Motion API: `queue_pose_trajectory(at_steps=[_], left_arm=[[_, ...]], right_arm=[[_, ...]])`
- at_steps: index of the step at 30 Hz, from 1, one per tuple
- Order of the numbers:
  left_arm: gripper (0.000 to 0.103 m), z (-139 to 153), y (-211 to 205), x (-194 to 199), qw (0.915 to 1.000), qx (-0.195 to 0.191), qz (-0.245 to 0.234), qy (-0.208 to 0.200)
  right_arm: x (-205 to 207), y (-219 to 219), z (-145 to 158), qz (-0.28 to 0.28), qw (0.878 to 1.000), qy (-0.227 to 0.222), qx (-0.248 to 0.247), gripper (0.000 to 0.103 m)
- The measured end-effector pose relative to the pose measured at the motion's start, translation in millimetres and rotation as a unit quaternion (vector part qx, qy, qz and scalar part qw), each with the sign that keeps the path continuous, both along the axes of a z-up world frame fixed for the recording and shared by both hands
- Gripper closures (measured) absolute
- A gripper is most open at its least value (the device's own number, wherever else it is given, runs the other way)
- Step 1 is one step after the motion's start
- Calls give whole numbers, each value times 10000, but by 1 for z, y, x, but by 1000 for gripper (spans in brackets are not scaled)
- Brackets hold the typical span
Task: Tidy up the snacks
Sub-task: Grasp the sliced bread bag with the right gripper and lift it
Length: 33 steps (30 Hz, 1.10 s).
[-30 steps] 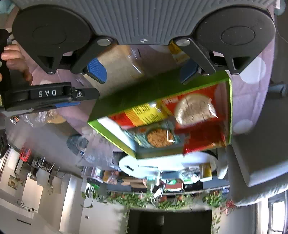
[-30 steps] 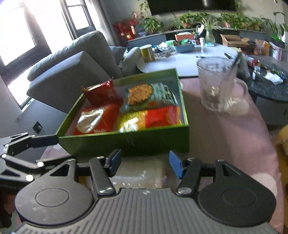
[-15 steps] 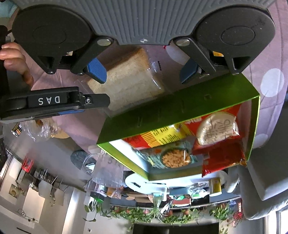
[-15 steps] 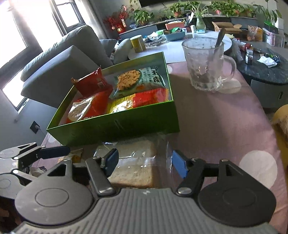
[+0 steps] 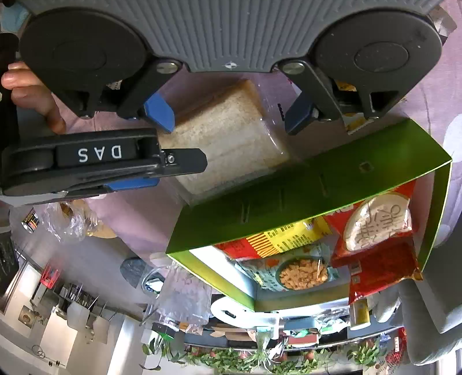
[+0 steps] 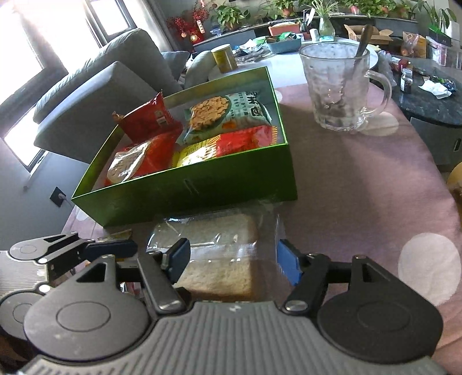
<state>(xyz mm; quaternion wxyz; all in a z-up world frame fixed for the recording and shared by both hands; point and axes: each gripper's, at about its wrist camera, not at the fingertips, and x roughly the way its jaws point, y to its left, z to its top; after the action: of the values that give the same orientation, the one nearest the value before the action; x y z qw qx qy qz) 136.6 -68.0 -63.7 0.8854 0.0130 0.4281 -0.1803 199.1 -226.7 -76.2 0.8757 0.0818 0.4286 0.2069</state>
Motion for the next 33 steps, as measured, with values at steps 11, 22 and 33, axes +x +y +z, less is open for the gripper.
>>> queue_pose_trajectory(at_steps=[11, 22, 33], left_arm=[[22, -6, -1, 6, 9999, 18, 51, 118], [30, 15, -10, -10, 9990, -203, -321, -213], [20, 10, 3, -8, 9997, 34, 196, -173]], right_arm=[[0, 8, -4, -11, 9998, -58, -215, 40], [-12, 7, 11, 7, 9996, -256, -124, 46], [-13, -4, 15, -259, 9990, -301, -226, 46]])
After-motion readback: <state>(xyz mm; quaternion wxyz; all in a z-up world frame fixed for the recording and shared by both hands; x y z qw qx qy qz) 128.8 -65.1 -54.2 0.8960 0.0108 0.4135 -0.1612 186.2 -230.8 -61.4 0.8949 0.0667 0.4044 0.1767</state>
